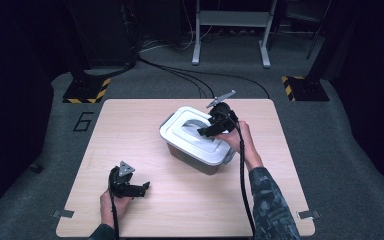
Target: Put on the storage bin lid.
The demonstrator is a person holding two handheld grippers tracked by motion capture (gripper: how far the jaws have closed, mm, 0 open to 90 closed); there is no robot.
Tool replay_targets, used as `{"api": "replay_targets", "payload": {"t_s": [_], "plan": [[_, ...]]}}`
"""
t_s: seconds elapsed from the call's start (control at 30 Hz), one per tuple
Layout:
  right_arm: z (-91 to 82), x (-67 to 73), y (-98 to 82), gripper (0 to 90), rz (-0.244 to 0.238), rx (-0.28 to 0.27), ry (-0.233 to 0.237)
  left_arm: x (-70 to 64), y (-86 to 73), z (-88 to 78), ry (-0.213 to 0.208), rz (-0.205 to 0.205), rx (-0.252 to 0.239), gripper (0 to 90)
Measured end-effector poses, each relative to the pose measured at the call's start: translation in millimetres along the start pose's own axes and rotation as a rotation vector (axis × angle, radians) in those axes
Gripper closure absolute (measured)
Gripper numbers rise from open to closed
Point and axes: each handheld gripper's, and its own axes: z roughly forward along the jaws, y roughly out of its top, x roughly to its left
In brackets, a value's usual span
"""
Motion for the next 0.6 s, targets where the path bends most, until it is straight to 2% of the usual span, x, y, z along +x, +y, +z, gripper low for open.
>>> {"api": "replay_targets", "payload": {"t_s": [0.13,0.3,0.47,0.6], "plan": [[-24.9,-1.6,-13.3,14.5,0.035,-0.058,-0.04,0.0,0.0,0.0,0.0,0.0,0.0,2.2],[-57.6,-1.6,-43.9,9.6,0.052,-0.106,-0.096,0.0,0.0,0.1,-0.001,0.0,0.0,2.2],[-76.3,2.3,-92.4,5.7,0.087,-0.12,-0.163,0.0,0.1,0.3,-0.001,0.0,-0.003,2.2],[-76.1,6.7,-143.5,5.0,0.138,-0.111,-0.202,-0.5,0.1,0.6,-0.001,-0.003,-0.007,2.2]]}}
